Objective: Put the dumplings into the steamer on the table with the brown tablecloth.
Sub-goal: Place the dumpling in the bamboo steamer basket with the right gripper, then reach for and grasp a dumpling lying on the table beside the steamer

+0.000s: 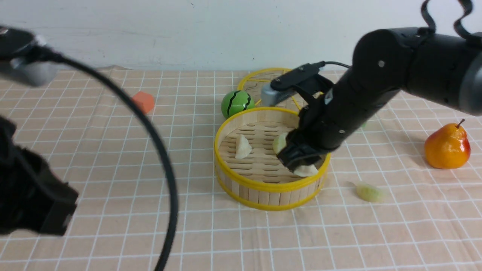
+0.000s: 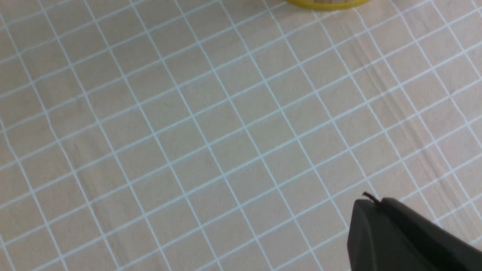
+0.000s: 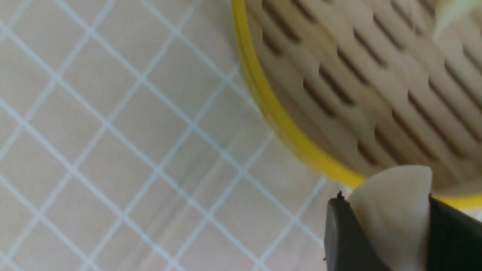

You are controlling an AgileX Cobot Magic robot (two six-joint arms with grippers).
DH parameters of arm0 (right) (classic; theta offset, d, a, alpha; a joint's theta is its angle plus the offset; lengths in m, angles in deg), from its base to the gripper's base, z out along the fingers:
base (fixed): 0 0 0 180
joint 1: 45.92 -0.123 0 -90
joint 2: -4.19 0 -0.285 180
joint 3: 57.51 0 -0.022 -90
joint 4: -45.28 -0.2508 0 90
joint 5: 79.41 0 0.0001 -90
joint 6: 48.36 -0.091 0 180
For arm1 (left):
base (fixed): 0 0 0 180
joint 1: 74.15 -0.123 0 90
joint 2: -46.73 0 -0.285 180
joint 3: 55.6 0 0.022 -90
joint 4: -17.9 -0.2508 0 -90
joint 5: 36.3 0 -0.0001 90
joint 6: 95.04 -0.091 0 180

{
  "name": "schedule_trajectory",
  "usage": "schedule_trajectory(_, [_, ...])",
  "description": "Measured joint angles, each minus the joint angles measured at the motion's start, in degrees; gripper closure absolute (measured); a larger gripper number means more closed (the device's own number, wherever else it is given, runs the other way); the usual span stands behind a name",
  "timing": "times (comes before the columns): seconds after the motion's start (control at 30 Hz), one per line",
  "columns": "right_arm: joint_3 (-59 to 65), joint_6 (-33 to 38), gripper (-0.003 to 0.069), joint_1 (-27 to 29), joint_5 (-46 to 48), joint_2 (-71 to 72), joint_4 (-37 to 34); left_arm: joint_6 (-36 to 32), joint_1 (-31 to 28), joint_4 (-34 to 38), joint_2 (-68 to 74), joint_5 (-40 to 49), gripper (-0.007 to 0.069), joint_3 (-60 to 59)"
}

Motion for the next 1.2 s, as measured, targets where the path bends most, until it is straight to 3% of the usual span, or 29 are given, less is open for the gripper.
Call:
schedule_trajectory(0.13, [-7.9,-4.9,0.0417,-0.5,-2.2,-8.5,-0.2,3.5,0.0,0.0,-6.4,-3.2,0.0638,-8.0])
schedule_trajectory(0.4, [-17.2,-5.9,0.0412,-0.6,-2.5,-20.0,-0.2,5.2,0.0,0.0,-8.3,-3.8,0.0638,-11.5])
schedule_trajectory(0.63, [-19.7,-6.0,0.0207,-0.6,1.0,-22.5,1.3,5.2,0.0,-0.7,-8.3,-4.0,0.0638,-11.5])
schedule_trajectory(0.8, [-23.6,-5.7,0.0140,-0.6,10.2,-17.9,7.2,5.2,0.0,-1.7,-8.3,-4.0,0.0638,-11.5])
schedule_trajectory(0.93, [-23.1,-2.3,0.0134,1.9,18.1,-10.4,13.1,5.2,0.0,-2.7,-8.3,-4.2,0.0638,-11.5])
schedule_trajectory(1.07, [-17.1,1.9,0.0134,8.0,19.7,-6.7,11.1,5.2,0.0,-2.9,-8.3,-5.4,0.0638,-11.5])
schedule_trajectory(1.13, [-10.7,8.6,0.0134,13.2,18.5,-6.0,7.5,5.2,0.0,-2.9,-8.3,-6.2,0.0638,-11.5])
schedule_trajectory(1.2, [-7.0,12.5,0.0134,15.2,17.2,-6.0,5.7,5.2,0.0,-2.9,-8.3,-6.4,0.0638,-11.5])
